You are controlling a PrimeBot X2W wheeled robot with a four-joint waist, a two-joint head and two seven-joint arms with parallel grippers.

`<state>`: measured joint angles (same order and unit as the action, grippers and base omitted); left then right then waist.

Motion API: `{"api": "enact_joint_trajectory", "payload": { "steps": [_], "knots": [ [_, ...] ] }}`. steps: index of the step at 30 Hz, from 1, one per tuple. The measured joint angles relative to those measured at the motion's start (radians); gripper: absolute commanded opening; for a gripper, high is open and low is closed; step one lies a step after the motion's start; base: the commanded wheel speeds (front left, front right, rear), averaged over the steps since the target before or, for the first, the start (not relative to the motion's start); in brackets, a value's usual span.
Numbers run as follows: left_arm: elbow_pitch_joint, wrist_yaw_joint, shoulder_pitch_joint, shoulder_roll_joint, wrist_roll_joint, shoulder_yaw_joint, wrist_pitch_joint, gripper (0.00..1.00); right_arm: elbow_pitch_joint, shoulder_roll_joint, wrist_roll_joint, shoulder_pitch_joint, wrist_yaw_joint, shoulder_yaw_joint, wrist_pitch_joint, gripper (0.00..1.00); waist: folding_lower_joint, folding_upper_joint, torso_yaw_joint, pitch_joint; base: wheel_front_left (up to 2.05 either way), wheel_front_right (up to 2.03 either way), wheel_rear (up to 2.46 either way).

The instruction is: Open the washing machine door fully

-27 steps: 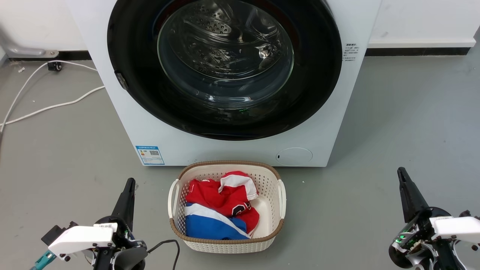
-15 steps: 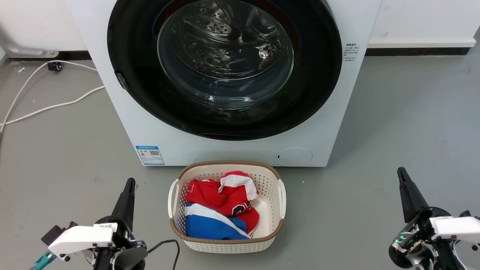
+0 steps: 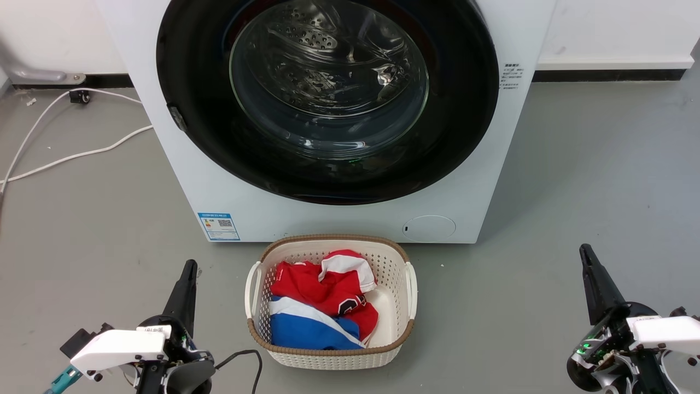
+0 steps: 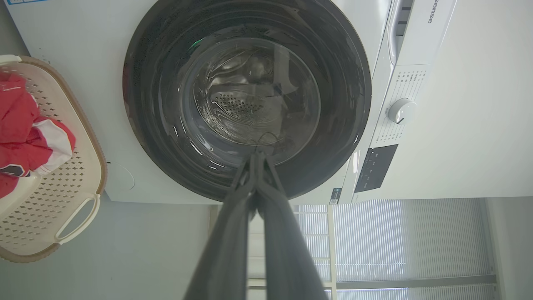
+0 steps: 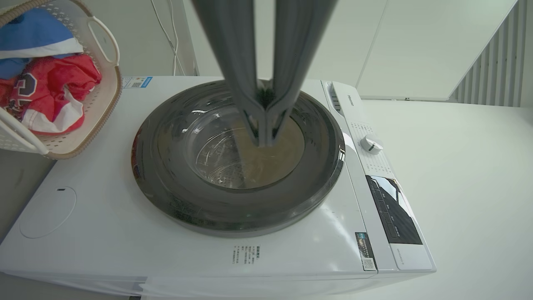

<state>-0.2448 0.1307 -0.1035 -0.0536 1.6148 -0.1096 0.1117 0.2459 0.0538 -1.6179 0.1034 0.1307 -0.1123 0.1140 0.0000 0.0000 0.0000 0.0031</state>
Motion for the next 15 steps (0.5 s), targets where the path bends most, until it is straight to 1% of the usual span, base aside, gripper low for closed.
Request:
{"api": "enact_joint_trajectory", "payload": {
  "steps": [5,6,10,15],
  "knots": [
    [0.000,0.000,0.000,0.000,0.000,0.000,0.000,0.00,0.000,0.000,0.000,0.000,0.000,0.000,0.000,0.00,0.0000,0.0000,0.000,0.000,0.00,0.00,0.00],
    [-0.005,0.000,0.002,0.001,0.000,0.000,0.000,1.00,0.005,0.000,0.000,-0.003,0.000,0.000,0.000,1.00,0.0000,0.0000,0.000,0.000,0.00,0.00,0.00],
    [-0.039,0.000,0.035,0.006,0.000,0.005,-0.001,1.00,0.039,-0.002,0.000,-0.038,0.000,0.002,-0.001,1.00,0.0000,0.0000,0.000,0.000,0.00,0.00,0.00],
    [-0.036,0.000,0.044,0.007,-0.005,0.012,-0.025,1.00,0.035,-0.003,0.010,-0.051,0.000,0.009,-0.026,1.00,0.0000,0.0000,-0.001,-0.001,0.00,0.00,0.00]
  ]
}}
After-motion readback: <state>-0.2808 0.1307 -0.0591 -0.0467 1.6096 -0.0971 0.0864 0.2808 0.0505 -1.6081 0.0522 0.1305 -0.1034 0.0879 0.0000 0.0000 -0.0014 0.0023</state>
